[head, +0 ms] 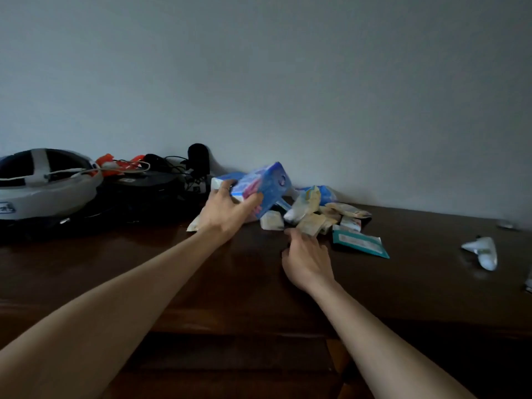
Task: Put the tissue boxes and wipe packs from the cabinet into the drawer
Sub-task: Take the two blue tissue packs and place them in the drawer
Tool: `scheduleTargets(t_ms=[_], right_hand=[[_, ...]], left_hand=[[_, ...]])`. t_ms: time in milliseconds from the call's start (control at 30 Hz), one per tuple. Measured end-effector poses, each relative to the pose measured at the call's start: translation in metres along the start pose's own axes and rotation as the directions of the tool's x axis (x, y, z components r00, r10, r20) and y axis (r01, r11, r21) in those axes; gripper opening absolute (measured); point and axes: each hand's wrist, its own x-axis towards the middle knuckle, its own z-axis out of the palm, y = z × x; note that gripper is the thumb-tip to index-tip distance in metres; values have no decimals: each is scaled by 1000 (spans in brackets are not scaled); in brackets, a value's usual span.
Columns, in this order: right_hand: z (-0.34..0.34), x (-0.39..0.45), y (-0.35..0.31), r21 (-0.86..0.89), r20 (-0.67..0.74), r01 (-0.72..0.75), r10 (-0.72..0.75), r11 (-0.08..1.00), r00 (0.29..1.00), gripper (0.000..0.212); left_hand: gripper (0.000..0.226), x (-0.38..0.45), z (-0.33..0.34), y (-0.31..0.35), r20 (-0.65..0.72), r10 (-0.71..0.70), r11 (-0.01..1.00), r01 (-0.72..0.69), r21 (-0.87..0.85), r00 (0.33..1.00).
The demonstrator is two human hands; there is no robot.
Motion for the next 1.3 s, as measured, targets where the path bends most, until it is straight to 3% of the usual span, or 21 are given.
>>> scheduleTargets(t_ms=[100,200,300,400,567,667,733,867,967,1100,1300], right_hand=[[-3,7,-13,-99,-19,83,-85,992,996,50],[-5,31,-41,-133,-101,182,-195,974,976,43],[-2,66,-81,-63,-126,216,-222,974,967,35],[7,108,-111,-10,-88,180,-181,984,980,38],[29,175,-134,17,-66,63,-62,998,996,41],[41,213,-142,80,8,-45,45,996,999,49],[47,237,-151,109,102,-118,107,987,989,63],[59,263,-167,127,187,-287,262,949,947,122],[72,270,-165,95,102,-378,368,921,924,111],[77,266,-161,67,81,-323,318,944,945,99],[66,221,-127,60,35,-246,244,967,969,99]], left_hand=[[92,0,-46,-37,-182,-41,997,28,-77,982],[94,-4,-80,-86,-299,-72,992,100,81,952],[101,-3,-88,-114,-254,-60,967,120,227,965],[102,4,-75,-120,-134,46,927,7,375,990],[104,14,-73,-132,-115,10,968,19,250,993],[104,14,-69,-134,-103,76,939,-37,342,992],[105,16,-66,-134,-98,135,897,-79,435,986],[105,18,-65,-140,-93,142,870,-79,486,985],[105,17,-64,-141,-92,139,862,-75,502,986],[104,19,-67,-140,-94,141,845,-70,530,985],[98,12,-67,-129,-131,179,802,-68,593,975]])
